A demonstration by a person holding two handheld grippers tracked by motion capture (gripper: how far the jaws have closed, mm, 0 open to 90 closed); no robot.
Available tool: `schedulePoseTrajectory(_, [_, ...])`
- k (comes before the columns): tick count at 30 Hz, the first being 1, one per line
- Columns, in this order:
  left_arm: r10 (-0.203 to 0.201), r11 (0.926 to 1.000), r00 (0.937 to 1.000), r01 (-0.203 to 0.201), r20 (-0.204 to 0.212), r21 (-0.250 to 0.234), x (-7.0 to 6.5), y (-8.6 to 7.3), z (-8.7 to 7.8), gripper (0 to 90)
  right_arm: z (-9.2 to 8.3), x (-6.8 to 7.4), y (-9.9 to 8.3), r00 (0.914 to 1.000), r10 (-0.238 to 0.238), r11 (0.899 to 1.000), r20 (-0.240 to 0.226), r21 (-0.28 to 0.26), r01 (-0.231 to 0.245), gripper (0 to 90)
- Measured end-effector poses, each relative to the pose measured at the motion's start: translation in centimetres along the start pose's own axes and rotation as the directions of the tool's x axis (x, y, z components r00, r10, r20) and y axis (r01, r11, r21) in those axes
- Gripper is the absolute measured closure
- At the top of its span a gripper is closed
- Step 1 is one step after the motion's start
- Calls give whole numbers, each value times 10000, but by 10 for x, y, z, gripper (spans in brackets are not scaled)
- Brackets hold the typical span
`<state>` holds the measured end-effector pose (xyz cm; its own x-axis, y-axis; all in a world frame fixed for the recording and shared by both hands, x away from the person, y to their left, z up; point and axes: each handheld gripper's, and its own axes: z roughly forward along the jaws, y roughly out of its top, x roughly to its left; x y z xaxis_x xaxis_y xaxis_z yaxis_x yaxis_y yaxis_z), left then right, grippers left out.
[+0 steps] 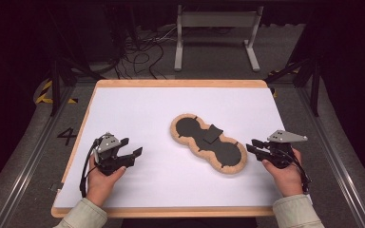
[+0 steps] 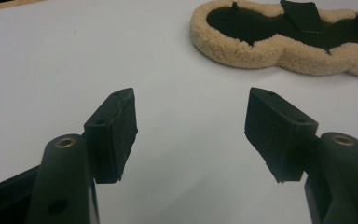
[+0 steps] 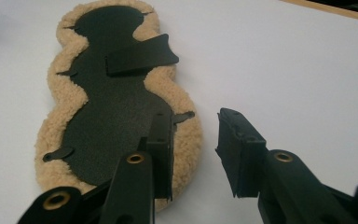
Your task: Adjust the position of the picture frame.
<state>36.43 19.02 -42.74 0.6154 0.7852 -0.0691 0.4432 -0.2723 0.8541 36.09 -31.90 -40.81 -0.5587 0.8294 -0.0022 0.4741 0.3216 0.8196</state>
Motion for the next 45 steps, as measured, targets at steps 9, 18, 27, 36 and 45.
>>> schedulePoseTrajectory(9, [-77,10000,10000,77,-10,-52,-1,0,0,346,5,4,-2,9999,-103,9999,47,111,102,665])
schedulePoseTrajectory(18, [-222,9998,9997,222,-141,-30,1,-1,-3,340,13,8,17,9995,-173,9994,-267,290,181,702])
schedulePoseTrajectory(27, [-414,9991,9990,413,-195,-38,6,-8,-9,341,38,12,47,9950,-884,9878,-466,1242,936,723])
schedulePoseTrajectory(36, [-286,9996,9991,287,-312,45,6,-10,-11,335,64,-11,58,9980,-626,9660,-109,2506,633,773])
schedulePoseTrajectory(45, [-221,9996,9994,226,-270,166,5,-10,-9,335,81,-23,53,9980,-624,9312,-86,3593,613,842])
